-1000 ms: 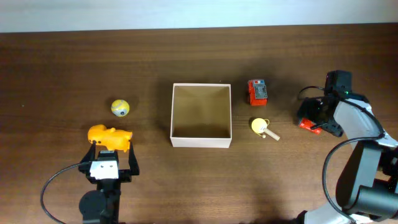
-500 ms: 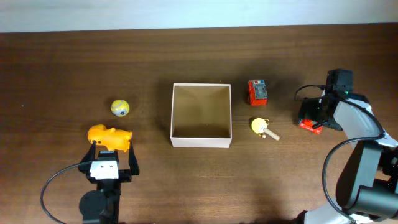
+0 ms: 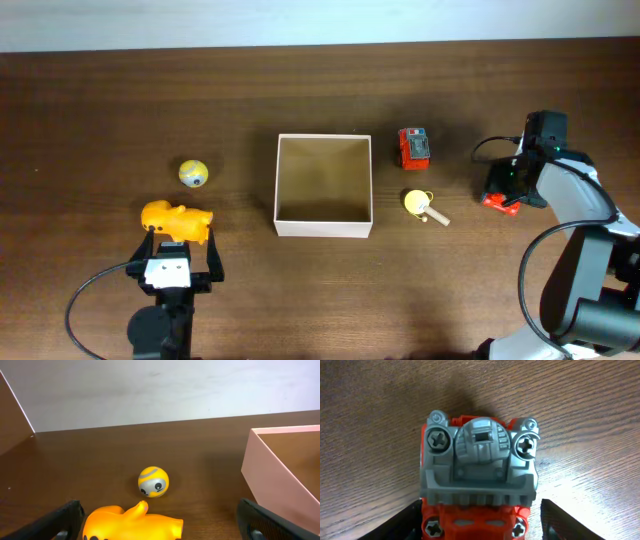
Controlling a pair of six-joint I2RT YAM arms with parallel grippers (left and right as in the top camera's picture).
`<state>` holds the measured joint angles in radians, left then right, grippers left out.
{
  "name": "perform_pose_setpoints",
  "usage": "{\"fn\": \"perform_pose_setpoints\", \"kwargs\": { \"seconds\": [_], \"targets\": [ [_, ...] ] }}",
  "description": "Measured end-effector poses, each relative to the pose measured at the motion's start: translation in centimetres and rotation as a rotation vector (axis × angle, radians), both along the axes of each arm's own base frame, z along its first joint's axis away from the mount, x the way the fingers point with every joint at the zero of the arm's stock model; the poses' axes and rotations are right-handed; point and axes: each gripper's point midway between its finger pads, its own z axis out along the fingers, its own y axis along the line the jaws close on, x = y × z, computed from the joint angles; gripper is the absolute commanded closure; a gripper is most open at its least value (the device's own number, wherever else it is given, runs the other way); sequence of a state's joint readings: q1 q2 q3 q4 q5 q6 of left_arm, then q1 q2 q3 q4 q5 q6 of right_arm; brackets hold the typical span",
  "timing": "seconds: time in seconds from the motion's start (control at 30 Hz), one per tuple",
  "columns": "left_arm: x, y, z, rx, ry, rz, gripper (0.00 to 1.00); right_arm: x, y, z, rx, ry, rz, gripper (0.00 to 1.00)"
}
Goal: Pack container
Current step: 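Lower the right gripper onto the red toy robot and close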
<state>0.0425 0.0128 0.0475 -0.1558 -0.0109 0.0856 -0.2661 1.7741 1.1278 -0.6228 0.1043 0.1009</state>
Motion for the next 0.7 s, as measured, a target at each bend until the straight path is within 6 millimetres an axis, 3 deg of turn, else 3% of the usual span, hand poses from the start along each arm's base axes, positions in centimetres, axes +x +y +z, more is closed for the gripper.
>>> {"fn": "perform_pose_setpoints", "kwargs": {
  "seconds": [0.2, 0.47, 0.7],
  "targets": [
    [0.0, 0.0, 0.0, 0.000, 0.000, 0.000, 0.01, 0.0, 0.0, 0.0, 0.000, 0.000, 0.000, 0.42],
    [0.0, 0.0, 0.0, 0.000, 0.000, 0.000, 0.01, 0.1, 0.2, 0.1, 0.011, -0.004, 0.004, 0.43],
    [0.0, 0.0, 0.0, 0.000, 0.000, 0.000, 0.01, 1.5, -0.1, 1.7, 0.007, -0.042, 0.006, 0.46]
  ]
}}
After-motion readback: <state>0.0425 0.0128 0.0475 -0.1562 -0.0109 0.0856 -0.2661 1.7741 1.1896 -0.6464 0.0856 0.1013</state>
